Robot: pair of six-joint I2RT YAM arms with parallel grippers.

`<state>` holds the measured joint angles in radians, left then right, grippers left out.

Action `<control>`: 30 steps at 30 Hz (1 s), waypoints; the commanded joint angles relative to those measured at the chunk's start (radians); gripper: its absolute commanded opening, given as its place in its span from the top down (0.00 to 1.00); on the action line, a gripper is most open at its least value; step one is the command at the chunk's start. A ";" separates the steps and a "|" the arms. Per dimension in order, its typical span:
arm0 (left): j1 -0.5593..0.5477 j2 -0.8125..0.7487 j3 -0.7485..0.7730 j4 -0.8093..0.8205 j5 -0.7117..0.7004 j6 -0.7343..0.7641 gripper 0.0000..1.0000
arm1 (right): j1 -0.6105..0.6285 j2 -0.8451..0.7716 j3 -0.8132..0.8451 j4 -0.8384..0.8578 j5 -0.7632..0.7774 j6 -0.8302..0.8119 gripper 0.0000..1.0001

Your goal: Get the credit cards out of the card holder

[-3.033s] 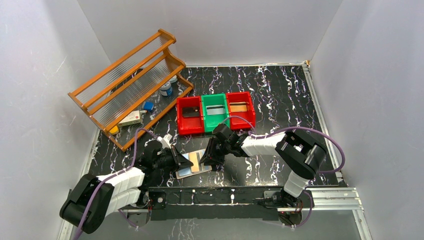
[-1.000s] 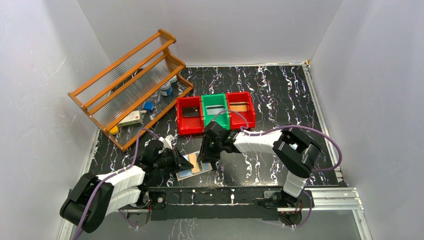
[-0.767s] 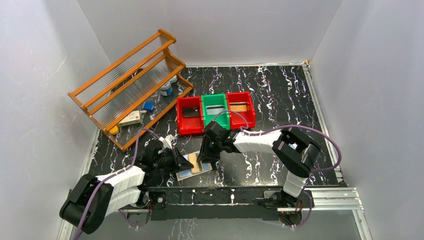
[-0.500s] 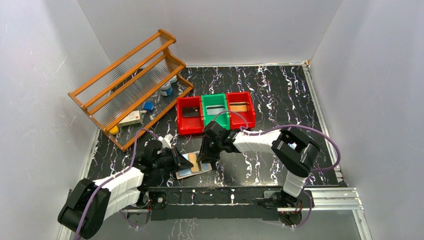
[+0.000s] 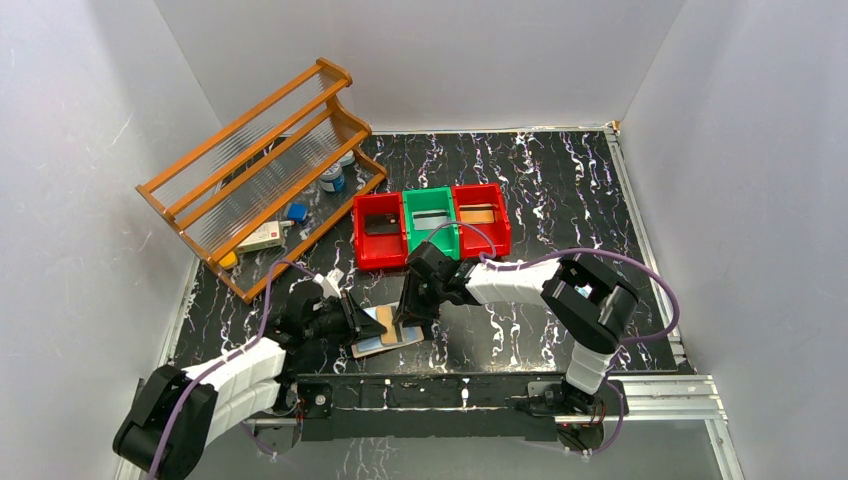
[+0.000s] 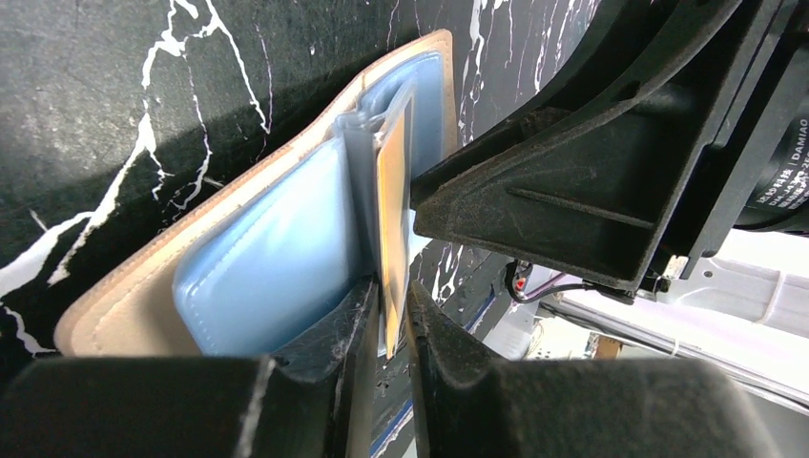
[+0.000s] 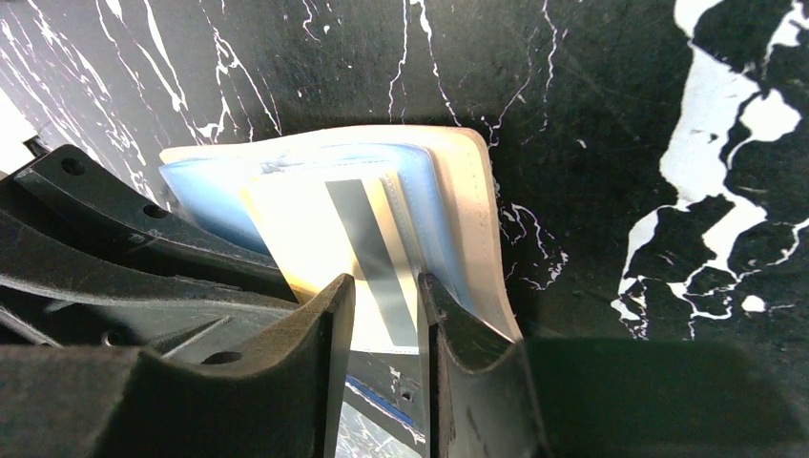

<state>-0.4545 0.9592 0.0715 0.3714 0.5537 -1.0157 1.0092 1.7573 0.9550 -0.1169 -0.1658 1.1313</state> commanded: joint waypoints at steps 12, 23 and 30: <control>-0.004 -0.074 -0.056 0.073 -0.015 -0.089 0.93 | -0.003 0.062 -0.021 -0.092 0.055 -0.011 0.60; -0.004 -0.114 -0.040 -0.009 -0.013 -0.047 0.90 | -0.004 0.062 -0.028 -0.091 0.057 -0.004 0.61; -0.004 -0.124 -0.040 -0.009 -0.009 -0.050 0.95 | -0.005 0.062 -0.029 -0.088 0.052 -0.004 0.61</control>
<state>-0.4545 0.8646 0.0208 0.3599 0.5167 -1.0687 1.0023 1.7641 0.9550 -0.1131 -0.1825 1.1481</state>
